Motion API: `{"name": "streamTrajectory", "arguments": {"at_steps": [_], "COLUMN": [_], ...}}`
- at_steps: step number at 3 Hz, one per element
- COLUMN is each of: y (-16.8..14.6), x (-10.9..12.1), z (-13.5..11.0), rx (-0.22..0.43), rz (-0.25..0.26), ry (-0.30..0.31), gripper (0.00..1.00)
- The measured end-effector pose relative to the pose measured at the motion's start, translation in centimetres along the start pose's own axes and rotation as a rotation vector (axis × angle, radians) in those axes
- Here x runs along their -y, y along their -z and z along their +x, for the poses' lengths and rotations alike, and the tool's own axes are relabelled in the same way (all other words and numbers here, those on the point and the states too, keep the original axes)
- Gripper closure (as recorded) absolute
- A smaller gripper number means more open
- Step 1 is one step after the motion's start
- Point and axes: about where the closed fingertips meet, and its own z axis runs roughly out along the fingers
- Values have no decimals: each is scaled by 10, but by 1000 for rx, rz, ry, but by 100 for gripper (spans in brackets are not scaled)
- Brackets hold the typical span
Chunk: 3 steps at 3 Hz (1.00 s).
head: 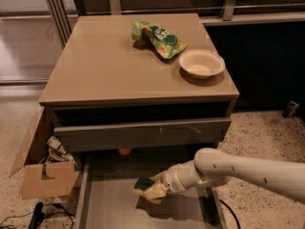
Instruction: Place sponge into middle drawer
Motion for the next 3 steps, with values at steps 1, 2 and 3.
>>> {"name": "streamTrajectory", "arguments": {"at_steps": [1, 2, 3], "y": [-25, -38, -45], "x": [17, 29, 35], "z": [27, 34, 39], "rx": [8, 22, 24], "rz": [40, 91, 137], "ry": [26, 106, 150], "gripper": [100, 100, 100]}}
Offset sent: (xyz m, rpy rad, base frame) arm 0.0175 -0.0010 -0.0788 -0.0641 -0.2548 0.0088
